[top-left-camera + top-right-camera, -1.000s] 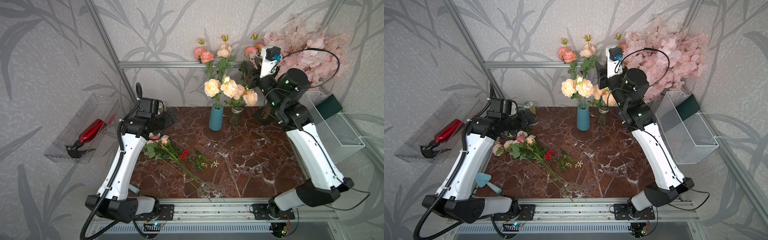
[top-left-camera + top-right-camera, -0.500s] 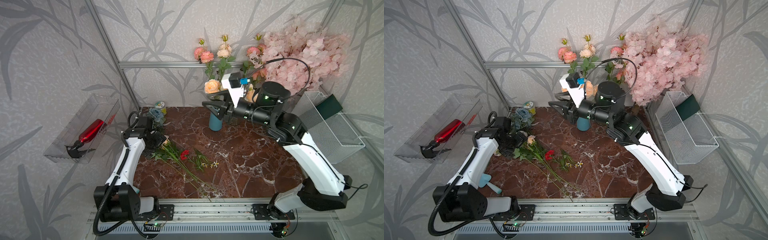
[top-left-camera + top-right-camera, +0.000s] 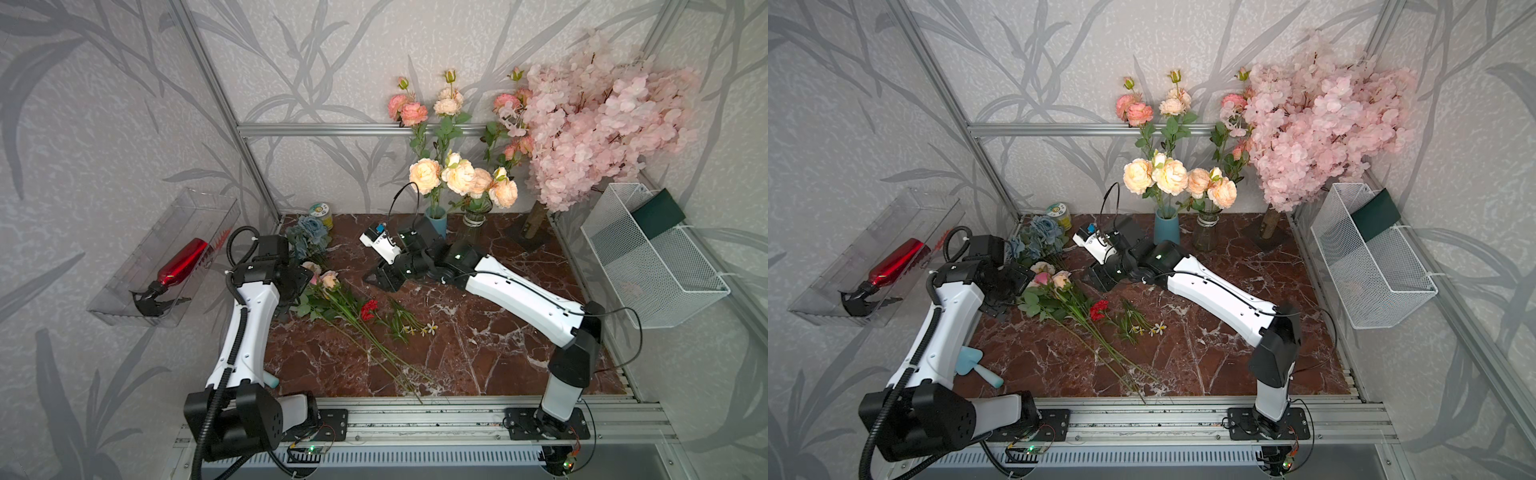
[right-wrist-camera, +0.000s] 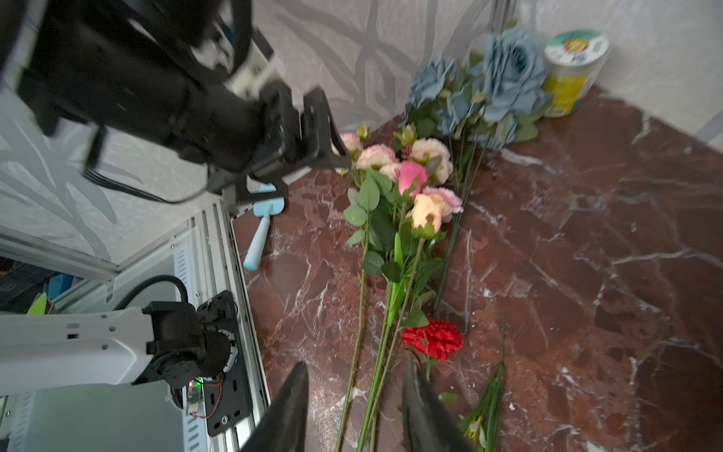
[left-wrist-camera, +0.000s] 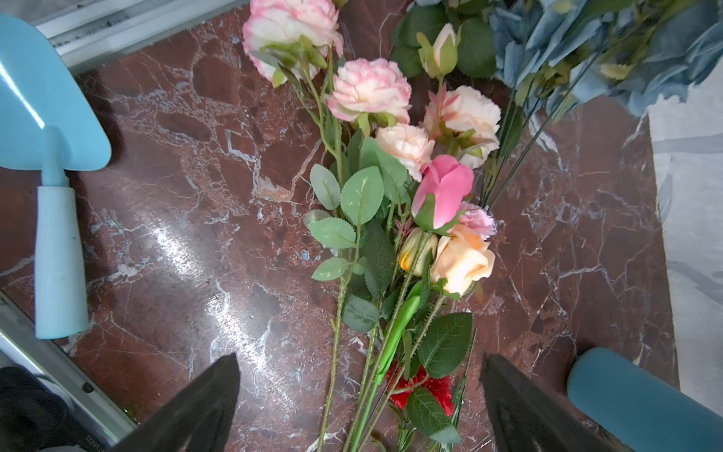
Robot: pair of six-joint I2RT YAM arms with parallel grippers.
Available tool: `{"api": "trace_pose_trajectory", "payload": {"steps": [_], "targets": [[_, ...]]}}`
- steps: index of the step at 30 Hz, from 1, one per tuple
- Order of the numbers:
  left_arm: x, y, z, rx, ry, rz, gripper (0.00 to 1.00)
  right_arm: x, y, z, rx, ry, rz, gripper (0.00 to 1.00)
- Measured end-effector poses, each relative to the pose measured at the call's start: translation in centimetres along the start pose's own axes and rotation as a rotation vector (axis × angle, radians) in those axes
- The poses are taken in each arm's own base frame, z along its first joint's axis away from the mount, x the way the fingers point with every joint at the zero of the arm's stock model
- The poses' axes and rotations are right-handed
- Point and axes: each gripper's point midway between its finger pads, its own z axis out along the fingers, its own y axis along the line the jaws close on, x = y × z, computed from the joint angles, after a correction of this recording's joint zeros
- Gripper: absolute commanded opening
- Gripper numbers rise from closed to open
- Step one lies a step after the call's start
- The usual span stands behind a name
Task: Place the pink flowers into the vase
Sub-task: Pick up the flower at the center of the board.
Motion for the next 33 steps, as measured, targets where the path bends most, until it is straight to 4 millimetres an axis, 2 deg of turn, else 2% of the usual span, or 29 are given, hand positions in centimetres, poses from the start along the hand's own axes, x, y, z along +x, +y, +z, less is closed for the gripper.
{"api": "trace_pose_trajectory", "payload": {"steps": [3,9,14,21,26,30,33], "targets": [[-0.7,0.0,-0.5,0.004,-0.031,-0.013,0.97,2.3,0.7,3.5,-0.052,0.084,0.020,0.39],[-1.6,0.6,-1.4,0.013,-0.070,-0.051,0.97,4.9,2.3,9.5,-0.147,0.181,0.057,0.37],[-1.5,1.1,-1.0,0.006,-0.070,-0.064,0.97,7.5,2.0,13.5,-0.185,0.256,0.101,0.37],[-1.5,1.8,-0.6,-0.030,-0.081,-0.063,0.97,10.1,1.1,17.4,-0.216,0.321,0.163,0.36],[-1.9,2.1,-0.6,-0.049,-0.102,-0.060,0.97,11.6,-0.5,19.8,-0.220,0.349,0.217,0.35],[-1.7,1.8,0.1,-0.052,-0.077,-0.050,0.96,12.2,-3.1,20.2,-0.190,0.355,0.259,0.35],[-0.9,1.3,1.8,-0.054,-0.015,-0.038,0.95,11.3,-5.5,19.6,-0.165,0.329,0.283,0.35]]}}
